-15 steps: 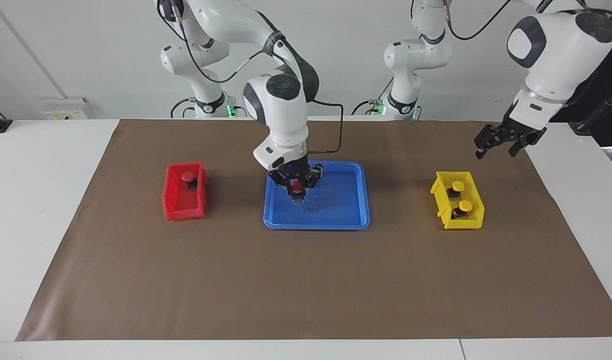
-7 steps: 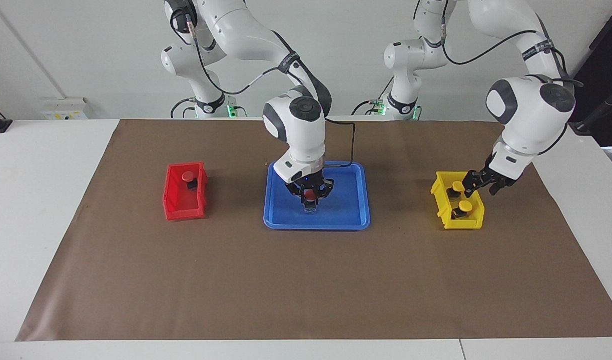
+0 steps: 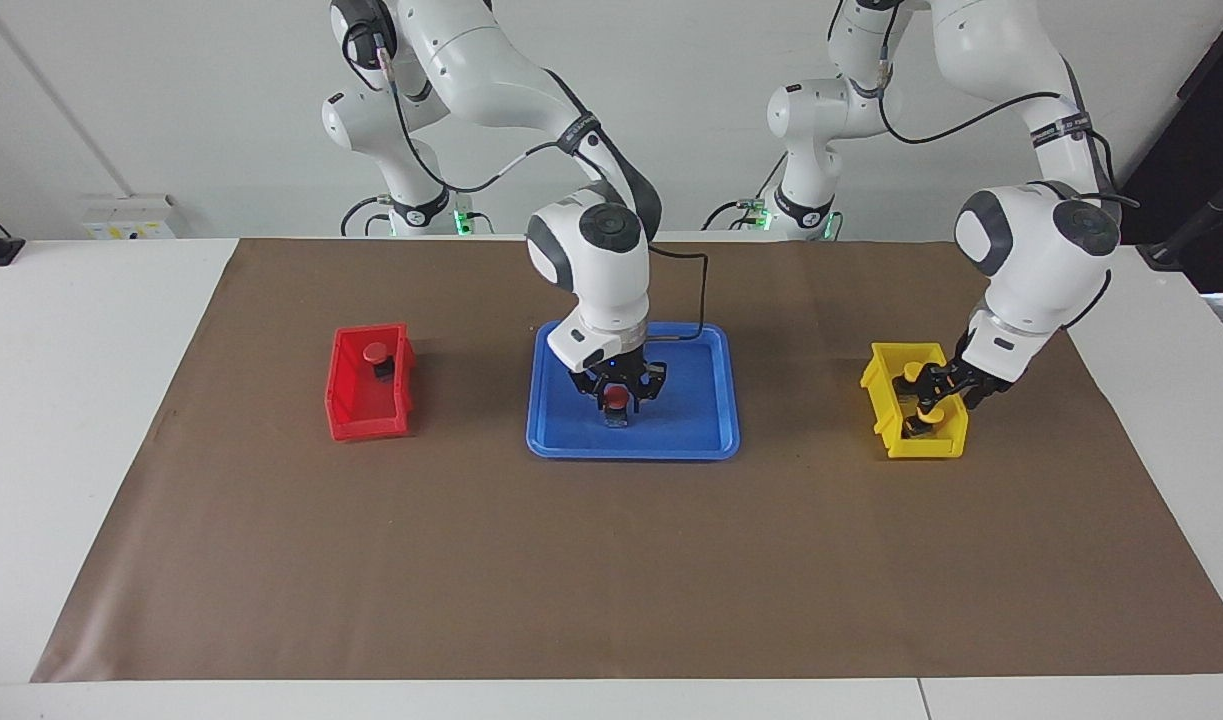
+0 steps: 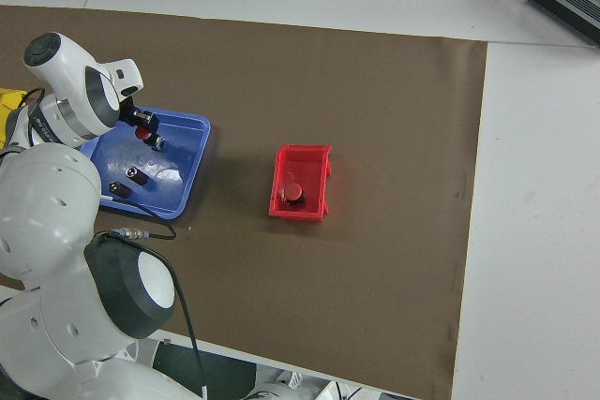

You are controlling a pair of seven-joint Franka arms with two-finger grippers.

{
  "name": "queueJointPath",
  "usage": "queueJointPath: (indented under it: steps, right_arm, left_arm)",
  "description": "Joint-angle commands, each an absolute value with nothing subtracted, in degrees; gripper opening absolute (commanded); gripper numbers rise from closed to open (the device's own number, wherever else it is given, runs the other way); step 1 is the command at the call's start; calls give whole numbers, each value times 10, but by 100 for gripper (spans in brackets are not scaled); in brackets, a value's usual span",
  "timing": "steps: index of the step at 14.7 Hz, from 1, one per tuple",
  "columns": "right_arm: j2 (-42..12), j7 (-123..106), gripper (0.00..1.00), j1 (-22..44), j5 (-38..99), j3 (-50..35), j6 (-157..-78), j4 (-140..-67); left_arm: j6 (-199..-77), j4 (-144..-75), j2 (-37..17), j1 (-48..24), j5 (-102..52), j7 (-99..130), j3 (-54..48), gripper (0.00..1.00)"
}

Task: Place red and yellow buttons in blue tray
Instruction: 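Drop the red button in the tray while the left gripper reaches the rack, then move the right gripper back while the left gripper grasps a yellow button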

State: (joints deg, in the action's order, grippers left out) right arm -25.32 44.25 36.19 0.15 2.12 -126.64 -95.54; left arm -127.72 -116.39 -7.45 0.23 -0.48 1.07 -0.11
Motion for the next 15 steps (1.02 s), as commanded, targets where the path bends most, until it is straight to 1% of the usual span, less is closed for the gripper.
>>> queueJointPath:
  steps: [1, 3, 4, 5, 6, 7, 8, 9, 11, 12, 13, 14, 15]
  right_arm:
    - [-252, 447, 81, 336, -20, 20, -1209, -885]
    - [-247, 417, 85, 306, -18, 19, -1167, -849]
    - [-239, 384, 86, 290, -15, 19, -1150, -849]
    - [-219, 342, 86, 272, -13, 19, -1131, -857]
    - [-197, 300, 86, 252, -13, 19, -1110, -876]
    - [-162, 262, 86, 231, -12, 19, -1097, -910]
    - [-123, 230, 86, 213, -11, 18, -1101, -960]
    - [-87, 195, 86, 198, -11, 18, -1102, -1005]
    - [-22, 137, 86, 174, -11, 19, -1109, -1098]
    - [13, 102, 86, 154, -10, 19, -1133, -1151]
    - [48, 58, 86, 133, -10, 19, -1159, -1203]
    - [75, 18, 86, 110, -10, 19, -1179, -1242]
    - [95, -11, 86, 92, -8, 19, -1189, -1271]
  left_arm:
    - [-1310, -1173, -82, -2, -7, 37, -4, 77]
    - [-1311, -1173, -84, -4, -6, 35, -4, 77]
    - [-1311, -1177, -84, -4, -6, 32, -4, 77]
    - [-1312, -1180, -84, -4, -6, 30, -4, 77]
    - [-1313, -1183, -83, -4, -6, 30, -4, 77]
    - [-1315, -1183, -87, -4, -6, 31, -4, 77]
    - [-1327, -1184, -92, -4, -6, 32, -4, 77]
    - [-1334, -1188, -95, -4, -6, 35, -4, 74]
    - [-1333, -1194, -93, -4, -6, 39, -4, 44]
    - [-1332, -1197, -93, -4, -7, 37, -4, 22]
    - [-1335, -1204, -92, -4, -6, 38, -4, 8]
    - [-1333, -1206, -92, -4, -7, 40, -4, 3]
    - [-1327, -1202, -92, -6, -6, 45, -4, 2]
